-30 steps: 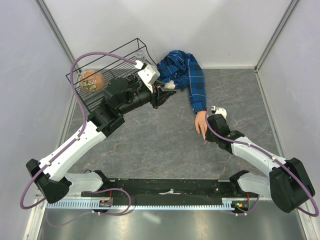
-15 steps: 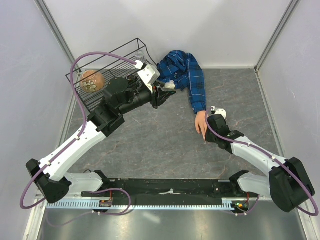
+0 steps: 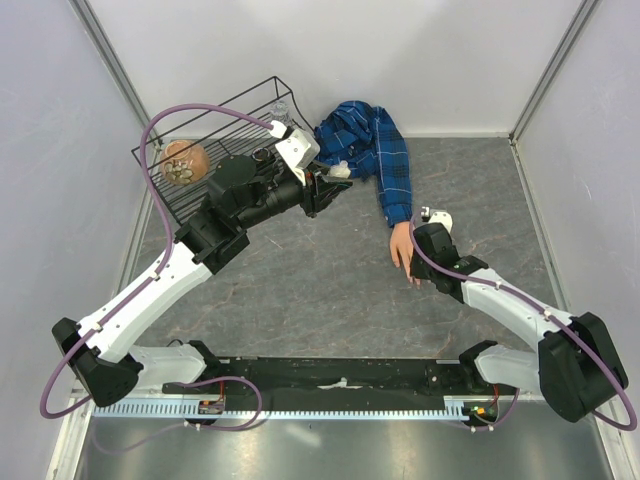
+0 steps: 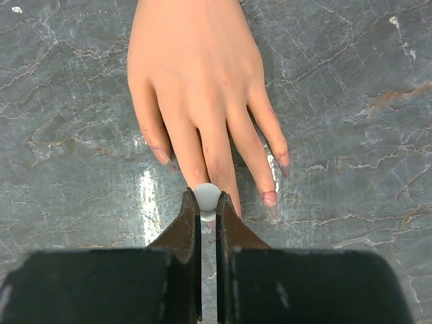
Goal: Paint the nails
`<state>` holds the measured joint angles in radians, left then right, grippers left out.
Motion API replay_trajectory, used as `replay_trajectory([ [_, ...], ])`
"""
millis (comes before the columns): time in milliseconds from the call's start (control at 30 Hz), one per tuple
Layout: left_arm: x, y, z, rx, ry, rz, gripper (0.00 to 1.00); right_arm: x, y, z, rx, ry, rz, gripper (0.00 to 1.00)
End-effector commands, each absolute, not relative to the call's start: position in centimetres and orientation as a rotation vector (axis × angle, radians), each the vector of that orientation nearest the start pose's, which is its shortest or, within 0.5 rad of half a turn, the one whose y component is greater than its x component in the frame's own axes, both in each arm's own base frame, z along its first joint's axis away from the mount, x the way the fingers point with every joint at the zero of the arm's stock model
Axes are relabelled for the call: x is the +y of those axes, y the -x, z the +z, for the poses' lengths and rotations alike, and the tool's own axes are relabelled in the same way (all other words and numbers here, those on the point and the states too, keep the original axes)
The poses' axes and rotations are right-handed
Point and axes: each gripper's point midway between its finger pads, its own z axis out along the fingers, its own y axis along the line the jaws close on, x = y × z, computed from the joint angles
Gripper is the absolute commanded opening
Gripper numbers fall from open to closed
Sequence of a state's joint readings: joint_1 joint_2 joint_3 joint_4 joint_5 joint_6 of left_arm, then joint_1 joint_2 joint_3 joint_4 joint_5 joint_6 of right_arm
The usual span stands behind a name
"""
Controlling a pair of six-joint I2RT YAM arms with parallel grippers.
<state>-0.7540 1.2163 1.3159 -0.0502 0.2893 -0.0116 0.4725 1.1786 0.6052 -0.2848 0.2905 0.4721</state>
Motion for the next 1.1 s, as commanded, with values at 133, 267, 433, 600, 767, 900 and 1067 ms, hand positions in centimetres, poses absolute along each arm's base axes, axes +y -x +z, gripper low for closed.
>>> replay_trajectory([
  [133,-31.3,-26.0,44.9,1.288,-0.747,-0.851,0.02,10.5,-28.4,7.2,2.348,-0.138,0.097,0.00],
  [267,-31.4,-26.0,44.8,1.290,-0.746,-0.849,0.02,10.3,-27.5,6.3,2.368,-0.148,0.107,0.00],
  [433,-31.5,-26.1,44.7,1.293,-0.751,-0.852,0.02,10.4,-27.7,6.3,2.370,-0.137,0.107,0.00],
  [600,-31.6,-26.1,44.9,1.291,-0.751,-0.857,0.02,10.9,-28.3,6.9,2.360,-0.127,0.118,0.00],
  [767,-31.7,-26.2,44.8,1.292,-0.752,-0.857,0.02,10.8,-28.7,7.4,2.348,-0.123,0.107,0.00],
  [900,-31.6,-26.1,45.0,1.289,-0.752,-0.856,0.02,10.7,-28.5,7.0,2.357,-0.126,0.105,0.00],
  [1067,-31.7,-26.2,44.8,1.290,-0.755,-0.856,0.02,10.8,-28.5,7.0,2.358,-0.131,0.108,0.00],
])
